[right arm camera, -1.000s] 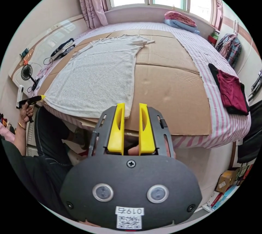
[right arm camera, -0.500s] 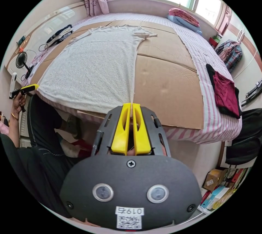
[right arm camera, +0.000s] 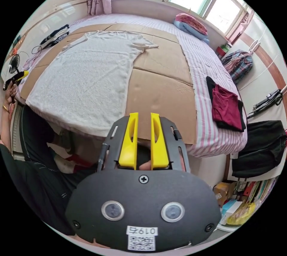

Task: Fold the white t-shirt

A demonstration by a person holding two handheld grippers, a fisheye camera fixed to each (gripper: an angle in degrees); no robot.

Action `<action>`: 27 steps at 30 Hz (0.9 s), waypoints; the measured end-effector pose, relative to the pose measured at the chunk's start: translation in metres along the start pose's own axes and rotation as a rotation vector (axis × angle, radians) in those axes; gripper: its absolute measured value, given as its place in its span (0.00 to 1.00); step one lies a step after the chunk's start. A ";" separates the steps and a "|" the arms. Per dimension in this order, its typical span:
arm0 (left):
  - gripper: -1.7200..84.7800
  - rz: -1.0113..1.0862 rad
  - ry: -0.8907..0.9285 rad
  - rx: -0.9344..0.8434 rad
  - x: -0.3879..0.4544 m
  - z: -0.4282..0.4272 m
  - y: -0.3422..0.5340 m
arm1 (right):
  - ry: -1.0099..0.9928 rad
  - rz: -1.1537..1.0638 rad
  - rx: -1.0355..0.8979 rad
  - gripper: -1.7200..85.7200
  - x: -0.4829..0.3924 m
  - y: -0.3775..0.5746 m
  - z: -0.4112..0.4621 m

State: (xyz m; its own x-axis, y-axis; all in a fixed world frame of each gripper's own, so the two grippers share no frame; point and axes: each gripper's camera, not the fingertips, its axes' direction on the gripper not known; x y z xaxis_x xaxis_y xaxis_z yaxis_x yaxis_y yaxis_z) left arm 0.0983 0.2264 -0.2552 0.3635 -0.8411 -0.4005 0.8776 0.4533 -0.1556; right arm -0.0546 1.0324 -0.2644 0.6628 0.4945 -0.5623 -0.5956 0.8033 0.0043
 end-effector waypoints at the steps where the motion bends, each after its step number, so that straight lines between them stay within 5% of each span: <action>1: 0.09 -0.005 -0.005 -0.021 -0.003 0.019 -0.024 | -0.022 0.006 -0.001 0.10 -0.001 -0.007 0.001; 11: 0.11 0.133 -0.180 -0.011 -0.018 0.130 -0.140 | -0.204 -0.166 0.221 0.02 -0.069 -0.137 -0.012; 19: 0.12 -0.036 0.139 0.082 -0.099 0.164 -0.180 | -0.430 -0.393 0.338 0.01 -0.170 -0.293 -0.010; 27: 0.09 -0.010 0.133 -0.071 -0.114 0.211 -0.207 | -0.309 -0.509 0.214 0.01 -0.300 -0.504 0.056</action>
State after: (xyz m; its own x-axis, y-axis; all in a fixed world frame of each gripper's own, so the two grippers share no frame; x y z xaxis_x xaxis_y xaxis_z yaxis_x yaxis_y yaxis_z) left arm -0.0584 0.1663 0.0131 0.3059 -0.8013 -0.5141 0.8549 0.4689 -0.2222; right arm 0.0714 0.4978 -0.0515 0.9588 0.0804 -0.2724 -0.0885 0.9959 -0.0177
